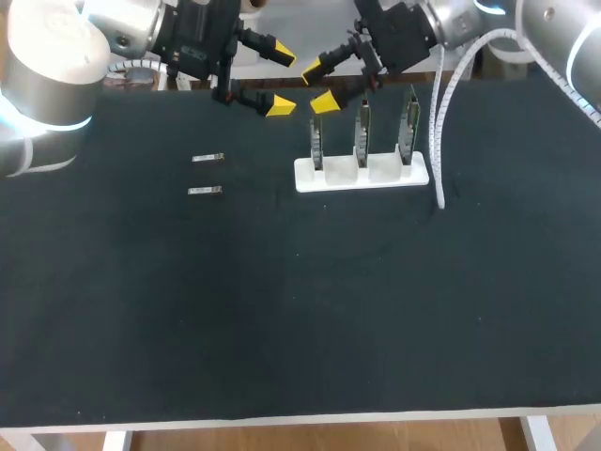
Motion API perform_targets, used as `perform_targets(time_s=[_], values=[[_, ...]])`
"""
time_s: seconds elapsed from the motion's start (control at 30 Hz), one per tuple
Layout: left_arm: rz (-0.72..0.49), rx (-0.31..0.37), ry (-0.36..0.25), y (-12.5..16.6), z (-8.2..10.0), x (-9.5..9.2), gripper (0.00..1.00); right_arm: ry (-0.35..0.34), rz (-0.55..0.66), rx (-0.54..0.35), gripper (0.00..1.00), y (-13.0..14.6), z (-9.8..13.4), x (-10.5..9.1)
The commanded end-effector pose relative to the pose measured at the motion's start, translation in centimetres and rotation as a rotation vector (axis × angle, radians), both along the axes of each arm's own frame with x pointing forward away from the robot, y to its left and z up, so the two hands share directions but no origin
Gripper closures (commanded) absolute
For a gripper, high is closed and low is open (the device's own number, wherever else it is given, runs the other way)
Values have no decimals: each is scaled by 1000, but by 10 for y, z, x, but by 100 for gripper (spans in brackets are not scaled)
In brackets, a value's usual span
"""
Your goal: Pick up the optical module with the left hand, and insert it into the network port with the right hand.
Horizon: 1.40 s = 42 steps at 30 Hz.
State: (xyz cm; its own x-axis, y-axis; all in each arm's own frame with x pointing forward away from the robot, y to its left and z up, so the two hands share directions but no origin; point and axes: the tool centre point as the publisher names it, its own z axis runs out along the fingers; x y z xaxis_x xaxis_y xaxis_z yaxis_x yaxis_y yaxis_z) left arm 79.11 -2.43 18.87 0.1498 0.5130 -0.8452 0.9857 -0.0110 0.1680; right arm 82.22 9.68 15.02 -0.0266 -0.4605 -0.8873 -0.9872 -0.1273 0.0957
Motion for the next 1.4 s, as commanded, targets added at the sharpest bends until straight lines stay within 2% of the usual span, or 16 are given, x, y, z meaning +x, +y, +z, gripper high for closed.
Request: perform_targets(time_s=[0.03,0.4,0.63,1.03,1.07,1.1,1.13,1.4], values=[[-1,5,2,-1,1,1,0,21,39,2,0,1,0,8],[-1,5,2,-1,1,1,0,21,39,2,0,1,0,8],[-1,5,2,-1,1,1,0,-24,42,13,0,0,16,10],[-1,5,2,-1,1,1,0,-34,46,17,0,1,17,11],[-1,5,2,-1,1,1,0,-34,46,17,31,1,17,11],[-1,5,2,-1,1,1,0,-34,46,17,82,1,17,11],[-1,5,2,-1,1,1,0,-34,46,17,100,1,17,11],[-1,5,2,-1,1,1,0,-34,46,17,100,1,17,11]])
